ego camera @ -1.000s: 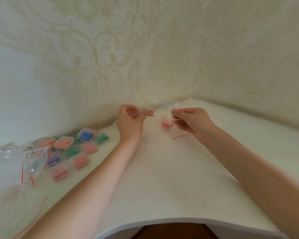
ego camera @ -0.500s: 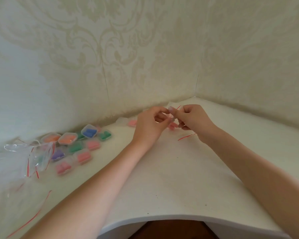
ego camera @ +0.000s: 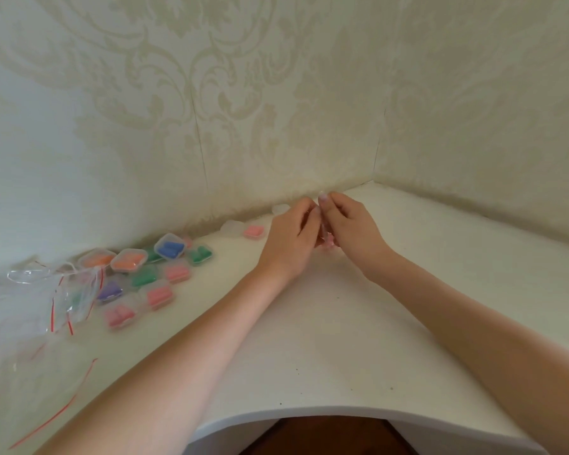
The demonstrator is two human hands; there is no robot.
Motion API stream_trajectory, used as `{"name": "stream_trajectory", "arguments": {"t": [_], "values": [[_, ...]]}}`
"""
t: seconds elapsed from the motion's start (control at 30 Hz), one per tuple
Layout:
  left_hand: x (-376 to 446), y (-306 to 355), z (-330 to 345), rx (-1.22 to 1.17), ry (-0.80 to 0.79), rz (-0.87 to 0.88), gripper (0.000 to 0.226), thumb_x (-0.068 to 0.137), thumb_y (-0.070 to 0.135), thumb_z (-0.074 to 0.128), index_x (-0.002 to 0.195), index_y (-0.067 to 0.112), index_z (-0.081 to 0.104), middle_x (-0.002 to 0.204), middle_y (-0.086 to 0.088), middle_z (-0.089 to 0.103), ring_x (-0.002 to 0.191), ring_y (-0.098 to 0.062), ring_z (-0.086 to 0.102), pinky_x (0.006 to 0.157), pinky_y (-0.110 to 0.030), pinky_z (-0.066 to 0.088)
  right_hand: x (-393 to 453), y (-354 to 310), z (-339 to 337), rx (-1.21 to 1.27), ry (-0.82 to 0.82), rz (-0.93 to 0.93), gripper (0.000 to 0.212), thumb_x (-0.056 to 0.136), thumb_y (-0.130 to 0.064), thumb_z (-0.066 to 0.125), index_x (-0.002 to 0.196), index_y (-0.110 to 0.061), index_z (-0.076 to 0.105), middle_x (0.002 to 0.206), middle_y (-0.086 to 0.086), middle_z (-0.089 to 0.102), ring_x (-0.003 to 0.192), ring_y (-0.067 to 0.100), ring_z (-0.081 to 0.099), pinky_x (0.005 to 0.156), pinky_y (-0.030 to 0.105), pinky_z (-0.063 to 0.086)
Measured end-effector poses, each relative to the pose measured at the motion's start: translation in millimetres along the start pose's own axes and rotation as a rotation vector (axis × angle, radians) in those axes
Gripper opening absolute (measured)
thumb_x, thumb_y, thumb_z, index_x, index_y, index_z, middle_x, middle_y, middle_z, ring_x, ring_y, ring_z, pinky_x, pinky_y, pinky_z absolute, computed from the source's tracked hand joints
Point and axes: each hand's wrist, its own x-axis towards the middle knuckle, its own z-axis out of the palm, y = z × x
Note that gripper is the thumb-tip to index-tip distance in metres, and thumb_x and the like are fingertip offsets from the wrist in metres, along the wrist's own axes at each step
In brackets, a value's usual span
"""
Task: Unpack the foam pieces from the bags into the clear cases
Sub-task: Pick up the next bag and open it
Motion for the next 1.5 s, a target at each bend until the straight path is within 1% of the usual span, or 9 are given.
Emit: {"name": "stream_trajectory", "arguments": {"t": [0.23,0.33,0.53,0.73,0.97,1.1,1.23,1.37,1.5], "values": [[-2,5,5,0.432,0.092,0.094,0.023,0.101,0.021,0.033,0.081,0.013,0.039,0.067,0.003,0.047,0.064,-0.021,0.045,0.058,-0.034,0.027,0,6,10,-0.185,0.134,-0.052,0.043,0.101,-0.037,0.035,0.067,-0.013,0.046,0.057,-0.002,0.050,0.061,0.026,0.054,0.064,0.047,0.049],[-3,7,5,0.527,0.157,0.098,0.019,0.101,0.020,0.032,0.084,0.013,0.037,0.069,-0.001,0.044,0.064,-0.021,0.039,0.056,-0.030,0.015,-3,-2,13,-0.427,0.182,-0.081,0.040,0.101,-0.041,0.029,0.067,-0.022,0.040,0.063,0.000,0.054,0.068,0.029,0.059,0.063,0.040,0.046],[0,3,3,0.760,0.278,0.270,0.025,0.091,0.018,0.039,0.073,0.004,0.050,0.049,-0.010,0.055,0.039,-0.029,0.051,0.046,-0.024,0.020,-2,-8,7,-0.865,0.145,-0.146,0.033,0.102,-0.042,0.020,0.085,-0.019,0.037,0.075,0.009,0.067,0.076,0.033,0.060,0.062,0.037,0.040],[4,-2,-4,0.658,0.269,-0.015,0.019,0.099,0.021,0.034,0.083,0.013,0.040,0.073,-0.004,0.056,0.068,-0.029,0.052,0.063,-0.035,0.034,-7,-8,10,-1.083,0.086,-0.253,0.035,0.103,-0.038,0.023,0.106,-0.010,0.045,0.094,0.010,0.065,0.084,0.035,0.063,0.056,0.032,0.030],[3,-2,-4,0.646,0.313,0.066,0.021,0.101,0.021,0.031,0.085,0.012,0.038,0.067,-0.004,0.051,0.060,-0.028,0.047,0.055,-0.034,0.029,-2,-7,-2,-0.971,0.186,-0.689,0.028,0.075,-0.013,0.040,0.083,-0.016,0.066,0.105,0.010,0.063,0.079,0.031,0.058,0.055,0.028,0.034],[3,-1,-4,0.649,0.333,0.288,0.025,0.097,0.024,0.030,0.078,0.011,0.040,0.053,-0.004,0.045,0.045,-0.029,0.045,0.048,-0.029,0.022,-3,-4,0,-0.988,0.101,-0.402,0.030,0.083,-0.010,0.053,0.100,-0.024,0.073,0.139,0.004,0.049,0.112,0.031,0.052,0.075,0.039,0.042],[-1,4,0,0.675,0.316,0.461,0.024,0.094,0.020,0.038,0.080,0.005,0.050,0.054,-0.006,0.053,0.044,-0.025,0.050,0.047,-0.025,0.020,-5,-3,2,-0.961,-0.070,-0.180,0.043,0.097,-0.019,0.034,0.138,-0.024,0.044,0.157,-0.006,0.018,0.132,0.023,0.034,0.094,0.040,0.035],[-2,10,-2,0.221,0.361,0.164,0.014,0.100,0.021,0.037,0.091,0.011,0.038,0.067,-0.007,0.054,0.059,-0.025,0.054,0.053,-0.042,0.041,2,8,1,-0.690,-0.043,-0.125,0.074,0.086,-0.019,0.034,0.149,-0.040,0.002,0.151,-0.001,0.027,0.114,0.033,0.050,0.093,0.045,0.044],[9,3,-12,-0.148,0.403,-0.202,0.018,0.100,0.027,0.042,0.105,0.010,0.041,0.077,-0.002,0.051,0.057,-0.016,0.056,0.054,-0.034,0.056,11,18,-5,-0.165,-0.048,-0.103,0.072,0.084,-0.017,0.032,0.135,-0.066,0.016,0.135,-0.004,0.039,0.106,0.032,0.059,0.065,0.044,0.056]]}}
